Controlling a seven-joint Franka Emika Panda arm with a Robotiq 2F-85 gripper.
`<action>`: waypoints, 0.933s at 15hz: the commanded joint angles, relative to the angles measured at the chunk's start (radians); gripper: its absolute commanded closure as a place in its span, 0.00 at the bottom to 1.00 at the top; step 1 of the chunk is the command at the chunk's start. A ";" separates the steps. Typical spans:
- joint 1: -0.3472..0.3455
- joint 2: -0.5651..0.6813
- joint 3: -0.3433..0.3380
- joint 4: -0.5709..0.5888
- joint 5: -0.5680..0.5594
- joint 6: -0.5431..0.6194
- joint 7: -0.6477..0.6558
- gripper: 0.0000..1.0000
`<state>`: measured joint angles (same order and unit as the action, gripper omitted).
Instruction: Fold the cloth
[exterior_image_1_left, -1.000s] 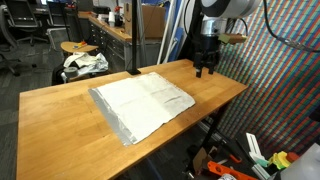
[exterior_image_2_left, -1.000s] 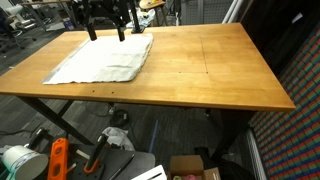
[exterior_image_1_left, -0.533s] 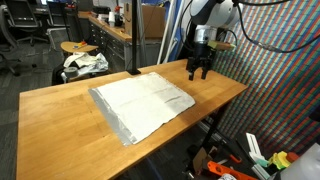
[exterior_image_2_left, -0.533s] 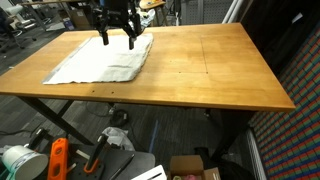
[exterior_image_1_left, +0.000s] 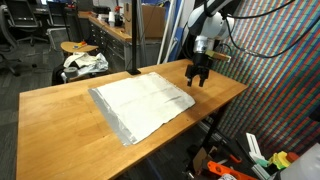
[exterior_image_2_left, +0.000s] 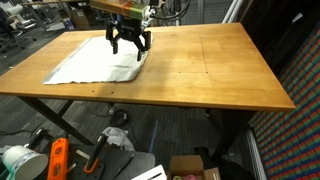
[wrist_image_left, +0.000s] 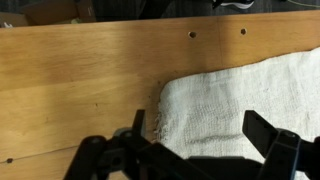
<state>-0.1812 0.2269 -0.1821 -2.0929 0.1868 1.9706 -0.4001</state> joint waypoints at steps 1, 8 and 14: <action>-0.039 0.058 0.032 0.046 0.074 0.010 -0.029 0.00; -0.057 0.121 0.069 0.048 0.139 0.086 -0.037 0.00; -0.070 0.152 0.095 0.040 0.190 0.198 -0.038 0.00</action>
<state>-0.2257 0.3620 -0.1134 -2.0645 0.3391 2.1162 -0.4178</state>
